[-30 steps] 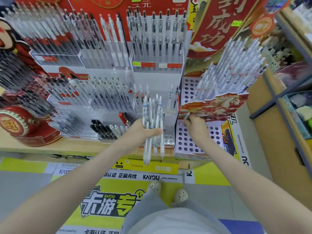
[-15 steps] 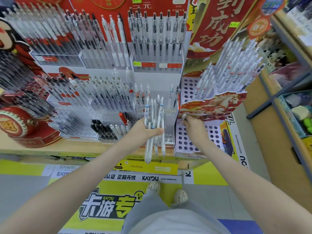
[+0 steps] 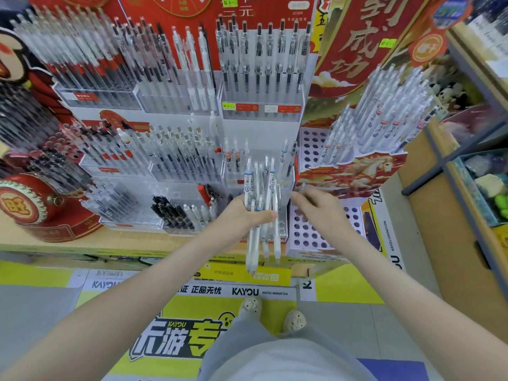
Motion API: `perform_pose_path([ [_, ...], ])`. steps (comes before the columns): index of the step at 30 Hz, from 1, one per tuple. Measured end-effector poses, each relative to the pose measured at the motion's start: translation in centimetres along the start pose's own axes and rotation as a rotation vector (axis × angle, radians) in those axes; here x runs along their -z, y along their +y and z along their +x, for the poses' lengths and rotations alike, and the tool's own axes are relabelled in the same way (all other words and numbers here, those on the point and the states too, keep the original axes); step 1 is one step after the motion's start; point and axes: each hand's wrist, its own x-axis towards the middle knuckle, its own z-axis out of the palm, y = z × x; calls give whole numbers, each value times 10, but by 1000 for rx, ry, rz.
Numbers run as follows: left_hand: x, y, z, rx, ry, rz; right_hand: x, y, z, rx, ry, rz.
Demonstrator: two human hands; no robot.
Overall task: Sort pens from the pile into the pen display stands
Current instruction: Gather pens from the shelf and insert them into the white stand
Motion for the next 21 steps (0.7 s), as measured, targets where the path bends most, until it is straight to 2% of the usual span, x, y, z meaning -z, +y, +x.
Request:
perform_pose_path([
  [2,-5,3,3,-19,-28,3,3,-22,-11,5,-109,287],
  [7,-15,9,9,-60,-86,93,10,-33,-11,-19,-127,333],
  [9,-13,9,13,-45,-65,144,18,-27,-9,-22,-96,363],
  [12,-9,11,13,-27,-38,215,34,-11,-7,-4,89,426],
  [16,-5,10,12,-18,-37,247,39,9,-4,24,253,281],
  [21,-2,8,14,-2,4,221,19,25,2,38,259,109],
])
